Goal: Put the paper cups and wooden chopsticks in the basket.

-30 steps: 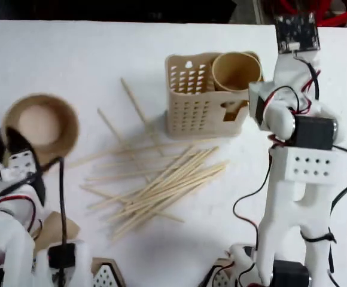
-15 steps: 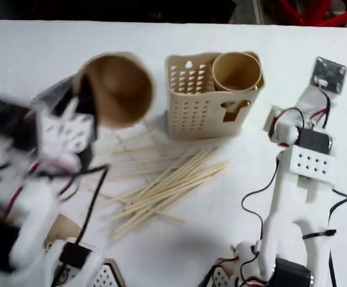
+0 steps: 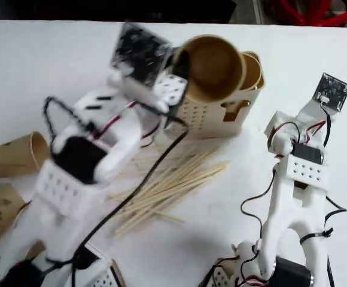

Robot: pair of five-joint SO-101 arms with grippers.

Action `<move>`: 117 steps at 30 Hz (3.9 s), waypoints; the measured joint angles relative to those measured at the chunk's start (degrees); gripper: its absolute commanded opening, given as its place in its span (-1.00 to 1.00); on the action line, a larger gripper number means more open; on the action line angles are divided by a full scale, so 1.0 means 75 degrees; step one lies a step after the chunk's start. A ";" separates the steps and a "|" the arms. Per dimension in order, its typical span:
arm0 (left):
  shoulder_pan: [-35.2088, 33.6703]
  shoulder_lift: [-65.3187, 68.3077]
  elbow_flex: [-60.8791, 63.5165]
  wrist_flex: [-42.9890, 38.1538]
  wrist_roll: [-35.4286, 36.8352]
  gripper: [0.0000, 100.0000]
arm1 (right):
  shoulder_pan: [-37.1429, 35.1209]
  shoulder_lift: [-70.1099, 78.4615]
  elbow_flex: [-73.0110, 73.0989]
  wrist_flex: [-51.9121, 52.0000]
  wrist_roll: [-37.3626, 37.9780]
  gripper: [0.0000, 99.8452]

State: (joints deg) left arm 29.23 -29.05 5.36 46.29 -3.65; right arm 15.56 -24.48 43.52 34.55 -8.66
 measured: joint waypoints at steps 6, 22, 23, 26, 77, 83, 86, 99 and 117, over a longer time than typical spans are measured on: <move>0.0387 0.1700 -0.1289 -0.0012 0.0000 -0.96 | -0.0059 0.0000 0.0000 -0.0012 0.0000 -0.96; 0.0434 0.4372 -0.2989 -0.0023 0.0000 -0.95 | -0.0047 0.0000 0.0000 -0.0059 0.0000 -0.96; 0.0434 0.4384 -0.3001 -0.0023 0.0000 -0.95 | -0.0047 0.0000 0.0000 -0.0059 0.0000 -0.96; 0.0434 0.4384 -0.3048 -0.0023 0.0000 -0.81 | -0.0047 0.0000 0.0000 -0.0059 0.0000 -0.96; -0.7432 0.2297 -0.3270 0.7279 -0.4700 -0.65 | -0.0246 0.0000 0.0000 -0.0059 0.0000 -0.96; -0.8029 0.2297 -0.2145 0.7197 -0.5486 -0.65 | -0.0246 0.0000 0.0000 -0.0059 0.0000 -0.96; -0.8416 0.2297 -0.1735 0.6974 -0.5603 -0.65 | -0.0246 0.0000 0.0000 -0.0059 0.0000 -0.96; -0.9248 0.2297 -0.0188 0.6341 -0.5615 -0.65 | -0.0246 0.0000 0.0000 -0.0059 0.0000 -0.96; -1.3046 0.2297 -0.0387 0.7361 -0.5286 -0.51 | -0.0246 0.0000 0.0000 -0.0059 0.0000 -0.92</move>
State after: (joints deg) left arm -68.62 -11.82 2.46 101.49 -43.30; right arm 13.71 -24.48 43.52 34.11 -8.66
